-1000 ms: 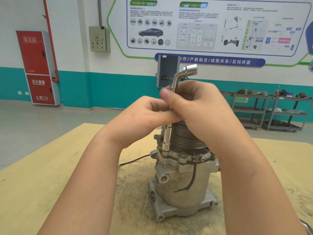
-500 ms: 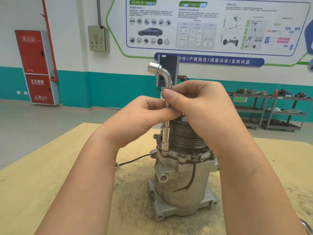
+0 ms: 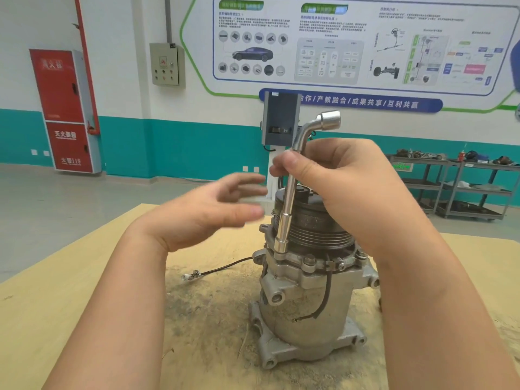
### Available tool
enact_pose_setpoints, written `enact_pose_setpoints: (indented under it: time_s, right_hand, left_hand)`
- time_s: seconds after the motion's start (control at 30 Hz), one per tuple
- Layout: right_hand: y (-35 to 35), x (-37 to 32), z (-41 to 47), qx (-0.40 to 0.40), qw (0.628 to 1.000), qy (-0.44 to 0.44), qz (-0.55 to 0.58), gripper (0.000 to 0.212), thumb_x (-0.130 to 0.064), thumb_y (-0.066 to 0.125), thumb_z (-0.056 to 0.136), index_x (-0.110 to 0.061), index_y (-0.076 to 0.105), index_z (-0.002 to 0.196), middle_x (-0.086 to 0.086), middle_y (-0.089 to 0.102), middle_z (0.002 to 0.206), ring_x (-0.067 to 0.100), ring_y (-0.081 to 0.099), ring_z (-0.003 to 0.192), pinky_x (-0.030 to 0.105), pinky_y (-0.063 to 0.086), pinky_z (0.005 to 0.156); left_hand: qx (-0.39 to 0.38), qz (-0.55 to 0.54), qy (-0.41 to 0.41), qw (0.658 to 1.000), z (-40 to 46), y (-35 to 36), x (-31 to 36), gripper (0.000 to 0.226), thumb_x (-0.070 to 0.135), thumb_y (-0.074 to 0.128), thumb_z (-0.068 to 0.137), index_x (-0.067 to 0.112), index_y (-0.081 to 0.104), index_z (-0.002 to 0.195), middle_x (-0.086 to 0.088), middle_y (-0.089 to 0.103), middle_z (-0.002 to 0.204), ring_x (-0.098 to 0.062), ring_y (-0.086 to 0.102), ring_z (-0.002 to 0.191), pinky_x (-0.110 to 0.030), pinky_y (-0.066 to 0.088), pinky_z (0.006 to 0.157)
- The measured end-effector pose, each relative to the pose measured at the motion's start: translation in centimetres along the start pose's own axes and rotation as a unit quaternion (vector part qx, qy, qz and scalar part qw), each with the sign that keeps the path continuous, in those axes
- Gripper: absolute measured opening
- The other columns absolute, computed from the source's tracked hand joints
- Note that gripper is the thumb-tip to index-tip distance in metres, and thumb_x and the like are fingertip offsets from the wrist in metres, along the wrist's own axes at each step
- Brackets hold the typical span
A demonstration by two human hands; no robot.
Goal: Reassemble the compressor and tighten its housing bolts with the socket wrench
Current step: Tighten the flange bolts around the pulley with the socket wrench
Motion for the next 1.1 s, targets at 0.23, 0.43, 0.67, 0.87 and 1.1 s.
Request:
enact_pose_setpoints:
  time_s: [0.23, 0.43, 0.67, 0.87, 1.1]
  right_hand:
    - [-0.3, 0.2, 0.4, 0.122, 0.992, -0.009, 0.013, 0.038, -0.043, 0.080, 0.071, -0.017, 0.055, 0.064, -0.010, 0.049, 0.051, 0.001, 0.042, 0.046, 0.019, 0.039, 0.049]
    - [-1.2, -0.5, 0.2, 0.135, 0.985, -0.033, 0.102, 0.022, -0.033, 0.074, 0.083, -0.012, 0.070, 0.075, -0.002, 0.072, 0.072, 0.015, 0.064, 0.065, 0.018, 0.049, 0.063]
    - [-3.3, 0.7, 0.3, 0.139, 0.963, -0.021, 0.230, 0.012, -0.021, 0.065, 0.091, -0.012, 0.068, 0.086, 0.005, 0.075, 0.075, 0.022, 0.073, 0.068, 0.036, 0.061, 0.070]
    - [-5.2, 1.8, 0.4, 0.154, 0.957, -0.015, 0.247, 0.016, -0.027, 0.064, 0.092, -0.013, 0.069, 0.084, 0.007, 0.075, 0.079, 0.024, 0.074, 0.071, 0.027, 0.058, 0.064]
    - [-6.8, 2.5, -0.1, 0.200, 0.960, 0.000, 0.195, 0.004, -0.018, 0.059, 0.096, -0.018, 0.061, 0.093, 0.000, 0.076, 0.079, 0.021, 0.073, 0.066, 0.036, 0.062, 0.068]
  left_hand:
    - [-0.149, 0.106, -0.126, 0.975, 0.0, 6.0, -3.8, 0.136, 0.049, 0.085, 0.050, 0.038, -0.001, 0.154, 0.012, 0.045, 0.149, -0.007, 0.038, 0.140, -0.039, 0.028, 0.119]
    - [-0.081, 0.092, -0.110, 0.986, -0.5, 6.2, -4.6, 0.126, 0.061, 0.081, 0.051, 0.042, 0.006, 0.150, 0.021, 0.046, 0.143, 0.000, 0.044, 0.133, -0.035, 0.032, 0.117]
    - [0.001, -0.036, -0.064, 0.997, -0.7, 7.0, -5.6, 0.121, 0.055, 0.082, 0.057, 0.053, 0.004, 0.149, 0.030, 0.046, 0.138, 0.014, 0.047, 0.124, -0.003, 0.042, 0.090]
    - [0.090, -0.046, -0.097, 0.990, -1.3, 8.2, -5.6, 0.128, 0.072, 0.086, 0.040, 0.075, -0.001, 0.134, 0.015, 0.041, 0.147, -0.011, 0.040, 0.138, -0.045, 0.034, 0.116]
    - [0.342, 0.078, -0.159, 0.923, -2.2, 12.7, -2.5, 0.129, 0.080, 0.066, 0.050, 0.049, -0.015, 0.146, 0.019, 0.008, 0.158, -0.015, 0.008, 0.143, -0.043, 0.018, 0.117]
Point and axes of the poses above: each hand's wrist, its own z-axis towards the middle knuckle, its own y-axis out of the palm, x = y × z, the point moved 9 cm from there along z, towards the middle knuckle
